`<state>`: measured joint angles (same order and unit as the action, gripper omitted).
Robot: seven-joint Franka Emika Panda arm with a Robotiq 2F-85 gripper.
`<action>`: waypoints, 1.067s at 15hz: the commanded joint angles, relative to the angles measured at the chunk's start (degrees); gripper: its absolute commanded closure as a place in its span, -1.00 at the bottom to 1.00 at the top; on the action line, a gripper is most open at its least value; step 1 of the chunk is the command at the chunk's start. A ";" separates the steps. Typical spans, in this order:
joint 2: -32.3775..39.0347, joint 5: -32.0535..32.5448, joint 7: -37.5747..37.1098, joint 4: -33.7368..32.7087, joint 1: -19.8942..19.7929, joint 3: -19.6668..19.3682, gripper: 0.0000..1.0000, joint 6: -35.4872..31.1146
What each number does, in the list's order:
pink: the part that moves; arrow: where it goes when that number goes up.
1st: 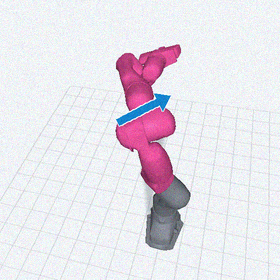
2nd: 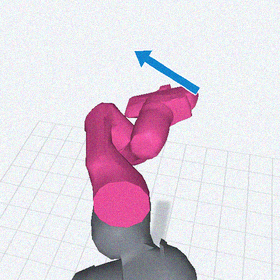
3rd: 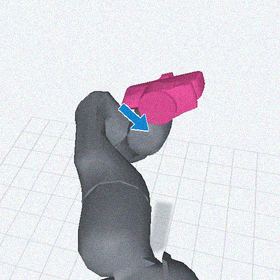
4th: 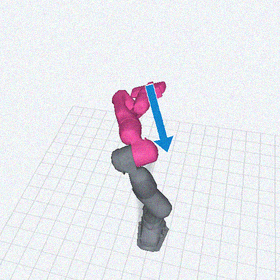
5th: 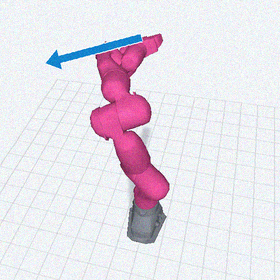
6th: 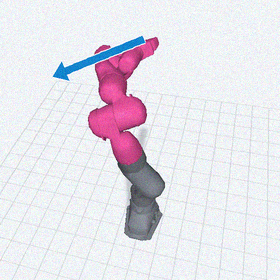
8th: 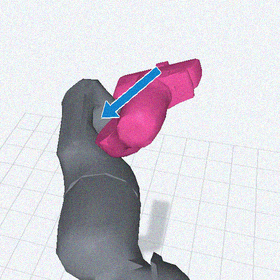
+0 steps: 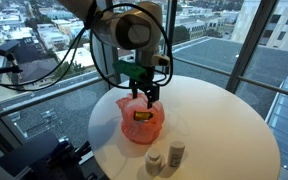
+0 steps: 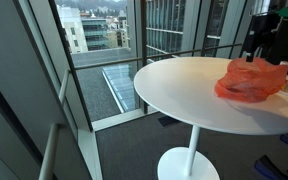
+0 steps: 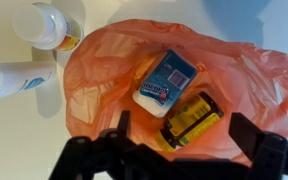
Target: Remove the blue bottle from the plastic bag and put it on the table top
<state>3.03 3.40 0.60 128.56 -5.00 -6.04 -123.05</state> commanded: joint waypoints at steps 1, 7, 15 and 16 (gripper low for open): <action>1.48 -0.40 -1.78 -0.54 -0.27 0.06 -1.00 -2.23; 2.72 -0.47 -2.87 -0.50 -0.19 0.08 -1.00 -3.63; 3.98 -5.57 -3.52 -1.51 -0.76 -0.14 -1.00 -4.50; 4.00 -6.58 -3.57 -1.59 -0.88 -0.18 -1.00 -4.59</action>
<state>6.18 -0.72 -1.90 128.51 -5.27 -6.19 -127.25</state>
